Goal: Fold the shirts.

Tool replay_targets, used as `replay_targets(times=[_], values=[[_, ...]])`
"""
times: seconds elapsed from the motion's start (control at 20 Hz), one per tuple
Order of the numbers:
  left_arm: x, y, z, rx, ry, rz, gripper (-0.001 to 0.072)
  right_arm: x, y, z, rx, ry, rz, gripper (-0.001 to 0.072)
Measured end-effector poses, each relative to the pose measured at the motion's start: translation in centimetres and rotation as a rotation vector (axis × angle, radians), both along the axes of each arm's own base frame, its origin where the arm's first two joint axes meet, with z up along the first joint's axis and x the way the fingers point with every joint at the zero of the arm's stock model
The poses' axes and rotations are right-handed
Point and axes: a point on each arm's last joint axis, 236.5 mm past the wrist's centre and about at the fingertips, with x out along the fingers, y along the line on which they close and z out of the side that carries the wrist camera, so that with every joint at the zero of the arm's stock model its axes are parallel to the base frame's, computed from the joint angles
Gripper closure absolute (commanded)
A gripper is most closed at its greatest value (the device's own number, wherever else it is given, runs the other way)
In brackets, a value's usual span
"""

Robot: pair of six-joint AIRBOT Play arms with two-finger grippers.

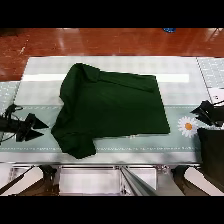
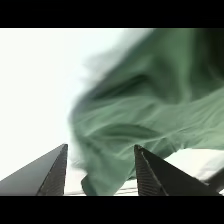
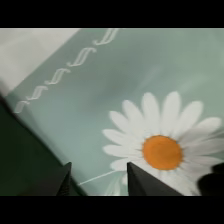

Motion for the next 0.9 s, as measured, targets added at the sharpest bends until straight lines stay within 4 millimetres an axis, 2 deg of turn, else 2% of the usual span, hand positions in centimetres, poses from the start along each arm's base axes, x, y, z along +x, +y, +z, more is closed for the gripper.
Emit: replay_targets(times=[0.15,0.4,0.55,0.75,0.8,0.85,0.9], values=[[-1.9,-0.7,-1.0,-0.030,0.028,0.032,0.0199,0.8,1.6,0.6,0.066,-0.058,0.001,0.0307],[-3.5,-2.4,-2.7,-0.043,0.054,0.009,0.0199,1.2,2.6,1.1,0.106,-0.090,0.011,0.0307],[-2.9,-3.3,-3.7,-0.040,0.031,0.013,0.0199,1.2,2.8,1.1,0.113,-0.094,0.020,0.0307],[-1.5,-5.8,-4.1,-0.073,-0.008,-0.014,0.0203,1.3,2.9,1.2,0.118,-0.098,0.022,0.0307],[-1.4,-6.4,-4.3,-0.077,-0.010,-0.032,0.0325,1.3,2.9,1.2,0.118,-0.099,0.023,0.0307],[-1.1,-6.8,-4.6,-0.070,-0.017,-0.048,0.0608,1.3,2.9,1.2,0.118,-0.099,0.022,0.0307],[-0.8,-7.0,-5.0,-0.056,-0.027,-0.059,0.0688,1.3,2.8,1.2,0.116,-0.100,0.020,0.0307]])
